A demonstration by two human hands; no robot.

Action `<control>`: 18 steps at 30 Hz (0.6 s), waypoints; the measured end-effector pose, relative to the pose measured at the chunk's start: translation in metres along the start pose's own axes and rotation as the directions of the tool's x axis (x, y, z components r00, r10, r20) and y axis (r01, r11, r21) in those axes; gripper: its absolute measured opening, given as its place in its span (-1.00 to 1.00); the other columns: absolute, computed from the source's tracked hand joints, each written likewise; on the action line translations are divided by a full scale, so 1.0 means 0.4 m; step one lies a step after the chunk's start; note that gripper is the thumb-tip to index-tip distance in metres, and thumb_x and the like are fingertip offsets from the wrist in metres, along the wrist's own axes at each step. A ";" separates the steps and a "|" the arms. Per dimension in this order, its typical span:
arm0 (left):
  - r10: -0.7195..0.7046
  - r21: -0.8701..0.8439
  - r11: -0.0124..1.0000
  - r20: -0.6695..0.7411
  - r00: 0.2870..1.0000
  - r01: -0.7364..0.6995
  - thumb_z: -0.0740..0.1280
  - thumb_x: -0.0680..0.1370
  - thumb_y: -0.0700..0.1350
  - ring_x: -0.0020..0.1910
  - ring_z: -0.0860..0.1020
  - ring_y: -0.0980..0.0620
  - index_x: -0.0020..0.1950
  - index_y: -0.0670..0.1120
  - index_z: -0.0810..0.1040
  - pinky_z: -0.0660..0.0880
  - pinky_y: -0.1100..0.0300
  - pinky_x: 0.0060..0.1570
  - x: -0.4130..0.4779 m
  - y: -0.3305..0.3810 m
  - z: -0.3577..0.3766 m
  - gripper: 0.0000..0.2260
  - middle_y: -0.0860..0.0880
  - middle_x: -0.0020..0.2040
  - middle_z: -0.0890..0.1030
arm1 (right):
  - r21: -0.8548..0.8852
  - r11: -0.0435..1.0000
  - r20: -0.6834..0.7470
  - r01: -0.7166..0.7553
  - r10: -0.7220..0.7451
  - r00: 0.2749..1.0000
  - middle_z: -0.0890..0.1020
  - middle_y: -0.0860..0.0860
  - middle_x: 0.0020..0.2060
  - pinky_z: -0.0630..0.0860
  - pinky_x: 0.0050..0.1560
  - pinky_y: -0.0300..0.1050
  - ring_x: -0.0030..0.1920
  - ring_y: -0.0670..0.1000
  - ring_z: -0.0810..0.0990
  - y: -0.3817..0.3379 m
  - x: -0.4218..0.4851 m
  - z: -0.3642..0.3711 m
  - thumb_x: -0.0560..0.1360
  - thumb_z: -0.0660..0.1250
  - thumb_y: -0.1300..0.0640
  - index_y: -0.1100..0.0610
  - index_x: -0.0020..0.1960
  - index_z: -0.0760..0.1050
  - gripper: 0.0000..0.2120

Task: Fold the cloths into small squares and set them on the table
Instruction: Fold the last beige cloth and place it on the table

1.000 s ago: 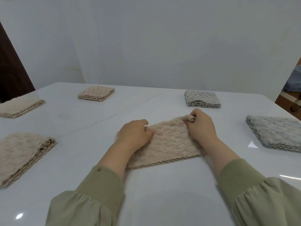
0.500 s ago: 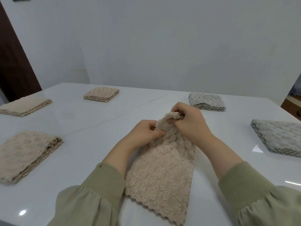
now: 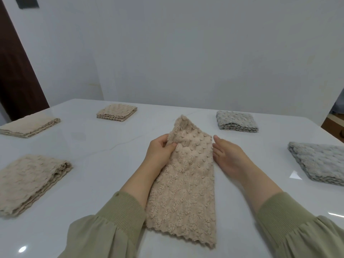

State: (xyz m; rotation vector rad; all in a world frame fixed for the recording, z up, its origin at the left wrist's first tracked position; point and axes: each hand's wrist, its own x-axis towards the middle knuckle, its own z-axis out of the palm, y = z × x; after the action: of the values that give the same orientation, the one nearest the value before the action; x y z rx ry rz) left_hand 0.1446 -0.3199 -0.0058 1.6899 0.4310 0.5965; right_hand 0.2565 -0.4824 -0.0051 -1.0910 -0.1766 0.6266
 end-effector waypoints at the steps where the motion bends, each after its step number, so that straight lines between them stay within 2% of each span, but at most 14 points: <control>1: 0.009 -0.033 0.999 0.004 1.000 -0.009 0.28 0.54 -0.29 -0.16 0.63 -0.01 -0.11 0.03 0.60 0.56 0.08 -0.06 -0.001 0.001 0.000 -0.77 -0.08 -0.12 0.66 | 0.006 0.999 0.059 -0.047 0.047 0.997 0.56 0.20 0.15 0.57 -0.05 -0.17 0.02 0.05 0.65 0.000 -0.003 0.007 0.57 0.23 0.11 0.33 0.28 0.38 -0.63; 2: 0.014 -0.061 0.998 0.007 1.000 -0.013 0.28 0.54 -0.30 -0.18 0.63 0.02 -0.10 0.03 0.60 0.57 0.11 -0.10 -0.001 0.001 0.000 -0.77 -0.05 -0.15 0.66 | -0.010 0.996 0.100 -0.090 0.091 0.991 0.59 0.21 0.12 0.58 -0.08 -0.13 0.02 0.07 0.65 0.001 -0.003 0.011 0.58 0.21 0.08 0.29 0.20 0.45 -0.68; 4: 0.011 -0.116 0.993 0.010 1.000 -0.010 0.27 0.55 -0.31 -0.25 0.63 0.12 -0.09 0.02 0.60 0.57 0.25 -0.22 -0.002 0.004 -0.001 -0.76 0.03 -0.21 0.66 | -0.064 0.984 0.123 -0.164 0.171 0.978 0.60 0.20 0.13 0.57 0.00 -0.02 0.11 0.13 0.61 0.005 0.000 0.010 0.57 0.22 0.08 0.28 0.20 0.48 -0.68; 6: -0.011 -0.094 0.995 -0.017 1.000 0.009 0.27 0.54 -0.30 -0.28 0.62 0.10 -0.09 -0.04 0.61 0.53 0.29 -0.28 0.003 0.004 -0.003 -0.81 0.02 -0.24 0.65 | -0.150 0.975 0.116 -0.166 0.184 0.976 0.61 0.24 0.08 0.62 -0.04 -0.01 0.02 0.16 0.62 0.003 0.002 0.010 0.53 0.28 0.16 0.42 0.19 0.45 -0.65; 7: -0.024 -0.050 0.998 -0.037 0.999 0.022 0.29 0.53 -0.28 -0.28 0.61 0.04 -0.10 -0.11 0.61 0.52 0.25 -0.27 0.006 0.002 -0.003 -0.86 -0.02 -0.25 0.64 | -0.193 0.971 0.106 -0.139 0.161 0.981 0.61 0.26 0.02 0.63 -0.10 -0.03 -0.08 0.15 0.63 0.006 0.003 0.009 0.51 0.31 0.22 0.47 0.18 0.42 -0.63; 9: -0.041 0.064 0.997 -0.071 0.997 0.045 0.33 0.50 -0.22 -0.31 0.56 -0.04 -0.13 -0.21 0.60 0.49 0.16 -0.28 0.009 -0.005 -0.007 -0.92 -0.10 -0.28 0.60 | -0.271 0.961 0.048 -0.060 0.076 0.996 0.64 0.23 -0.16 0.63 -0.26 -0.11 -0.26 0.10 0.64 0.012 0.005 0.010 0.47 0.35 0.31 0.44 0.12 0.49 -0.72; 11: -0.032 0.109 0.993 -0.085 0.996 0.042 0.38 0.45 -0.15 -0.38 0.44 -0.01 -0.19 -0.28 0.55 0.38 0.17 -0.34 0.011 -0.008 -0.011 -0.82 -0.11 -0.35 0.50 | -0.371 0.928 -0.051 0.026 -0.048 0.998 0.64 0.16 -0.30 0.52 -0.48 -0.23 -0.44 0.02 0.60 0.009 0.008 0.009 0.46 0.37 0.33 0.37 -0.01 0.56 -0.86; 12: -0.002 0.137 0.990 -0.091 0.996 0.014 0.40 0.43 -0.12 -0.36 0.40 0.02 -0.21 -0.28 0.54 0.34 0.20 -0.29 0.013 -0.006 -0.012 -0.79 -0.08 -0.34 0.47 | -0.428 0.902 -0.079 0.063 -0.106 0.991 0.62 0.15 -0.32 0.43 -0.56 -0.28 -0.49 0.00 0.55 0.005 0.010 0.007 0.45 0.39 0.31 0.37 -0.03 0.56 -0.87; 15: 0.162 0.425 0.901 -0.147 0.976 -0.086 0.44 0.43 -0.07 -0.33 0.40 0.10 -0.21 -0.05 0.63 0.28 0.22 -0.28 0.011 0.019 -0.015 -0.93 0.06 -0.31 0.45 | -0.552 0.817 -0.064 0.166 -0.241 0.969 0.57 0.12 -0.35 0.36 -0.54 -0.36 -0.52 -0.14 0.48 -0.011 0.013 0.002 0.44 0.42 0.26 0.44 -0.03 0.56 -0.77; 16: 0.177 0.450 0.889 -0.159 0.971 -0.089 0.44 0.43 -0.06 -0.35 0.39 0.10 -0.22 0.01 0.63 0.28 0.22 -0.32 0.009 0.027 -0.016 -0.96 0.07 -0.35 0.44 | -0.601 0.775 -0.047 0.196 -0.279 0.959 0.54 0.10 -0.39 0.31 -0.54 -0.41 -0.56 -0.20 0.42 -0.019 0.010 0.003 0.43 0.43 0.25 0.46 -0.05 0.56 -0.75; 18: 0.139 0.369 0.927 -0.161 0.977 -0.071 0.45 0.42 -0.10 -0.45 0.37 0.09 -0.29 0.06 0.62 0.28 0.23 -0.38 0.006 0.035 -0.020 -0.90 0.04 -0.45 0.45 | -0.665 0.714 -0.015 0.219 -0.306 0.952 0.47 0.06 -0.46 0.22 -0.56 -0.43 -0.62 -0.20 0.31 -0.032 0.007 0.003 0.43 0.44 0.21 0.48 -0.07 0.55 -0.70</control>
State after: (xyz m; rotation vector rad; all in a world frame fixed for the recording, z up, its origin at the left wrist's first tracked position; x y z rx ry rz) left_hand 0.1410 -0.3149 0.0092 2.0272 0.6154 0.7949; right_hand 0.2633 -0.4838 0.0063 -1.7511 -0.4639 0.2204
